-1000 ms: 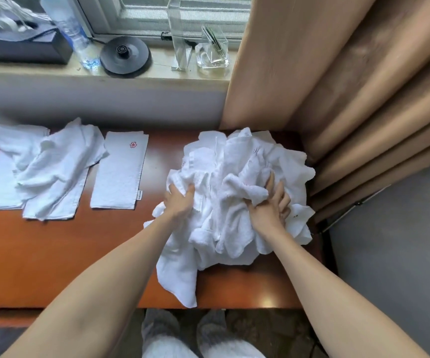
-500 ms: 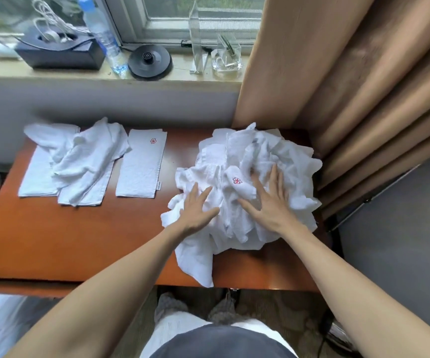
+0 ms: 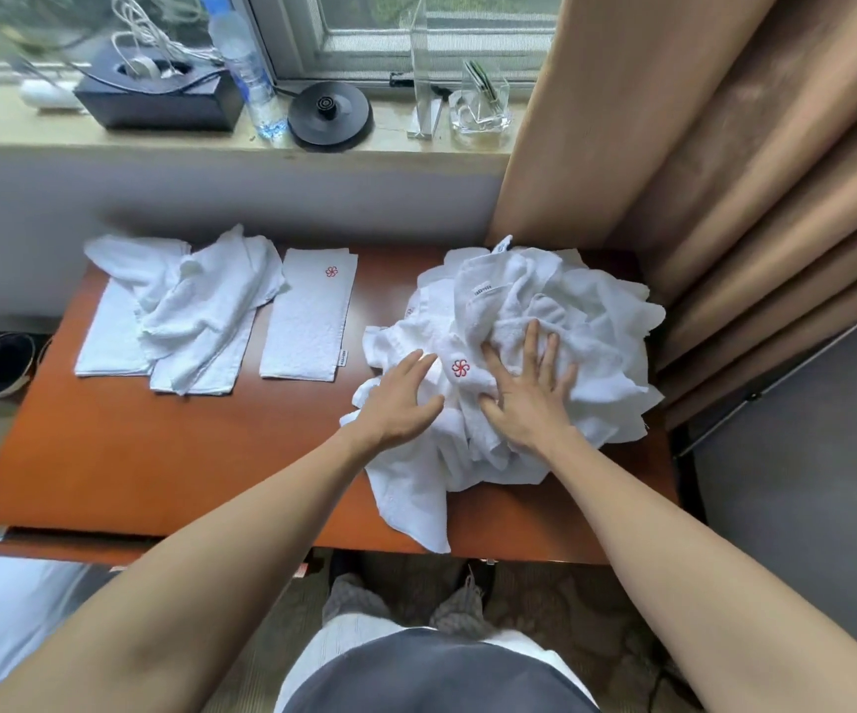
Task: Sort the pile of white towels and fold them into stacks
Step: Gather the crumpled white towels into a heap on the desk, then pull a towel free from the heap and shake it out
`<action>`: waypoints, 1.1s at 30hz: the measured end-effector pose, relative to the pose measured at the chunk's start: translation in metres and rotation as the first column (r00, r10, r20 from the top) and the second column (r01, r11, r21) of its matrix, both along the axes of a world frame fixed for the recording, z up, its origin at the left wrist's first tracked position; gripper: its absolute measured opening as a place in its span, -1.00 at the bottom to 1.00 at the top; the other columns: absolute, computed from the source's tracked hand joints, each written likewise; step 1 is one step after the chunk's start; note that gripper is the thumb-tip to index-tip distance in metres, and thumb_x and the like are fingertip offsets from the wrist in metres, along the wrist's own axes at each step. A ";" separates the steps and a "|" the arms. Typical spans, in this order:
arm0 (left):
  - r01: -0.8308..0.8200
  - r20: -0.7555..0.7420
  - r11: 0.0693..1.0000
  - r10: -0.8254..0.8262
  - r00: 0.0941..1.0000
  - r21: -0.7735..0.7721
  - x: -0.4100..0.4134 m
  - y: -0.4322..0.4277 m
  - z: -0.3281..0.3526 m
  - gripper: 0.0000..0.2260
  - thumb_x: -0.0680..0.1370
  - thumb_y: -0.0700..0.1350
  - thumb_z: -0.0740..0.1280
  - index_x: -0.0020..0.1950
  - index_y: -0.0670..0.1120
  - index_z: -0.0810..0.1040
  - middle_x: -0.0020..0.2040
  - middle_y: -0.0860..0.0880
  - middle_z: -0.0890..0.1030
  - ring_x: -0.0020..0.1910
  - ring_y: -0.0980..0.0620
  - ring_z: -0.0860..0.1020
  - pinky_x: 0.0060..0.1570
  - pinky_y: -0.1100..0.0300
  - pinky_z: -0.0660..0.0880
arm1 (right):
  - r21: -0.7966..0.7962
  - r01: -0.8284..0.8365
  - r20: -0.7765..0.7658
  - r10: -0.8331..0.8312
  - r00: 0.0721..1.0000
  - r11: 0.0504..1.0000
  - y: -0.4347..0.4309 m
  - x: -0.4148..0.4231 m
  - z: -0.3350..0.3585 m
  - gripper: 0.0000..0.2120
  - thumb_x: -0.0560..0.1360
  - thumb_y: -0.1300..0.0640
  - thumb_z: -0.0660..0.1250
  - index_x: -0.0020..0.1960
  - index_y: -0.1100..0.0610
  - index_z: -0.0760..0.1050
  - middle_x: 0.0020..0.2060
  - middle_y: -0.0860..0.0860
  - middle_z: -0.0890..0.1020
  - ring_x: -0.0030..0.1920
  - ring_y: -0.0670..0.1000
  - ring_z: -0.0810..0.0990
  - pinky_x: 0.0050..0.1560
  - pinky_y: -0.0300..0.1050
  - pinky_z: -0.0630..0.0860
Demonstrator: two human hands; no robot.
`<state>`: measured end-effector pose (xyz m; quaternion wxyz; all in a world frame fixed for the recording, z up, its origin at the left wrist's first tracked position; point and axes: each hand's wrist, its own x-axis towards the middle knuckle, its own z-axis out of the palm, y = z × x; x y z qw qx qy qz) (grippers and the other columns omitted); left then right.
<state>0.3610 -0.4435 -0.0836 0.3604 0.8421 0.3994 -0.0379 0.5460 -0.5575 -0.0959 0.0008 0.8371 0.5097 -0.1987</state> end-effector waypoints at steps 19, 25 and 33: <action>0.052 -0.079 0.979 -0.037 0.996 0.198 -0.096 0.045 0.033 -0.33 0.63 0.14 0.25 0.68 0.10 0.05 0.69 0.04 0.00 0.67 -0.05 -0.07 0.58 -0.27 -0.07 | 0.199 -0.228 0.131 0.205 0.970 0.953 0.053 -0.078 0.047 -0.34 0.69 -0.18 0.03 0.70 0.01 -0.07 0.69 -0.01 -0.10 0.67 0.06 -0.26 0.60 0.28 -0.27; -0.003 -0.066 0.974 0.019 0.998 0.228 -0.189 0.105 0.029 -0.34 0.63 0.16 0.25 0.67 0.07 0.09 0.69 0.04 0.03 0.67 -0.05 -0.04 0.59 -0.20 -0.04 | 0.092 -0.238 0.116 0.227 0.967 0.967 0.119 -0.167 0.036 -0.35 0.68 -0.21 0.01 0.69 -0.01 -0.04 0.69 0.02 -0.06 0.67 0.10 -0.16 0.62 0.24 -0.19; 0.000 -0.170 0.977 0.038 0.985 0.213 -0.313 0.195 0.022 -0.34 0.64 0.16 0.24 0.68 0.06 0.08 0.69 0.02 0.03 0.66 -0.06 -0.04 0.58 -0.22 -0.04 | 0.075 -0.284 0.096 0.276 0.956 0.956 0.218 -0.284 0.034 -0.30 0.66 -0.19 0.09 0.70 0.02 -0.05 0.68 0.04 0.01 0.67 0.11 -0.07 0.62 0.23 -0.06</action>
